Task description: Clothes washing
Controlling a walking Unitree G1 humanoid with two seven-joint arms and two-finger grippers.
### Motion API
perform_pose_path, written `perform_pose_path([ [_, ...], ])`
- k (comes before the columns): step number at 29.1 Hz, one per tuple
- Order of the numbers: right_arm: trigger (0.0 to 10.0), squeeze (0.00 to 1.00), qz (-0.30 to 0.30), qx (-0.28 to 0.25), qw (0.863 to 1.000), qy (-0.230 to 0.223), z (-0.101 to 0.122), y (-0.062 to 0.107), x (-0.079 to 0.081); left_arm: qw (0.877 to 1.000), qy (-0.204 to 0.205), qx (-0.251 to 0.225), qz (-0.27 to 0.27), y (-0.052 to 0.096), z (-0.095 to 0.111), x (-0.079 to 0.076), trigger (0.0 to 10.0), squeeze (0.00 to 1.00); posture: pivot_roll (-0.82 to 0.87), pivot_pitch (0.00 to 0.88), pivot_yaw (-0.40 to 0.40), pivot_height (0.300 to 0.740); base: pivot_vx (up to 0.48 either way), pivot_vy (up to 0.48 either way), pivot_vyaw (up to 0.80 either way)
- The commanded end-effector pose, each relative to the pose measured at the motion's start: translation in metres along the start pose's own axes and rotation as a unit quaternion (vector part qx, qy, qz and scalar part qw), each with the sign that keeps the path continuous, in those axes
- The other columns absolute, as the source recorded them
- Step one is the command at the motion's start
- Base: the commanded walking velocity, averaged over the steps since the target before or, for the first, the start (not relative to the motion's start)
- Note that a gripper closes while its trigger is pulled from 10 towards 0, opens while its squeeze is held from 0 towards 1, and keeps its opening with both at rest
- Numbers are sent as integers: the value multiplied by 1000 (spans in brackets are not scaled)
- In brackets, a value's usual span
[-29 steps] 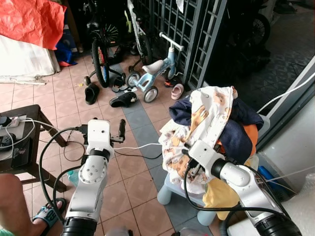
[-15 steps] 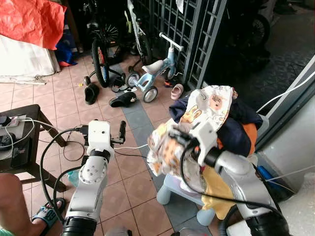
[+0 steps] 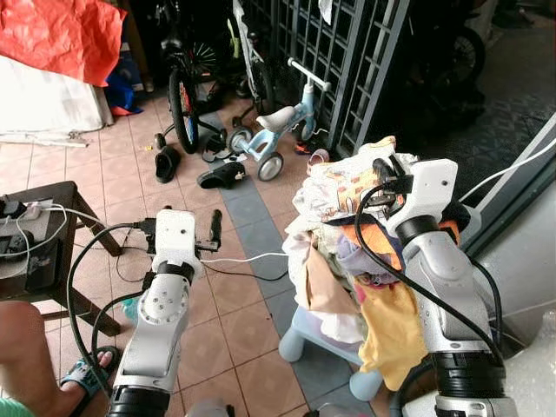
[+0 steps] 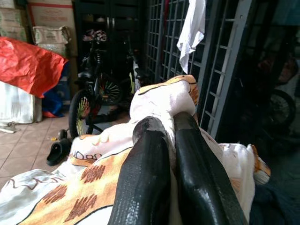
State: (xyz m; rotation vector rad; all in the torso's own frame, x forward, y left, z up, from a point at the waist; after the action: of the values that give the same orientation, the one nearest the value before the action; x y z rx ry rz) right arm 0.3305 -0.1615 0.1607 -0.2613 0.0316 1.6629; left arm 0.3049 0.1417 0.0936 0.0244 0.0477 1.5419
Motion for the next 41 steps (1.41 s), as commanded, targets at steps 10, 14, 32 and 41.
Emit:
perform_pose_path([
  [10, 10000, 0, -13, 5, 1000, 7, -2, -2, -4, 1000, -5, 6, -6, -3, 1, -6, 10000, 0, -41, 0, 22, 740, -247, 0, -394],
  [14, 10000, 0, -13, 7, 1000, 10, -3, -1, -7, 1000, -4, 8, -2, -2, 0, -4, 10000, 0, -39, 0, 18, 740, -248, 0, 0],
  [32, 10000, 0, -13, 6, 1000, 13, -2, -3, -4, 1000, -3, 13, -2, -3, -1, -4, 10000, 0, -39, 0, 16, 740, -206, 0, 0],
  [41, 10000, 0, -12, 5, 1000, 13, -1, -6, -3, 1000, -6, 12, -3, -4, -1, -5, 10000, 0, -36, 0, 13, 740, 0, 0, -672],
])
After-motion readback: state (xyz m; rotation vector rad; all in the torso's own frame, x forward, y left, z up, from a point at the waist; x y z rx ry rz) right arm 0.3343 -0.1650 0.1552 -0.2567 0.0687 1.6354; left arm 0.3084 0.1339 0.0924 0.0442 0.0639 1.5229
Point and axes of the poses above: a point about 5 cm out from each wrist's last joint towards the gripper, its own y axis pointing back from the gripper into the wrist, its own z axis along the axis of the wrist's last joint, x = y × z, the point moved 3 cm from there along -y, pointing out of the wrist towards the gripper, and after that the axes turned 8 degrees about y, right-handed, at the moved point
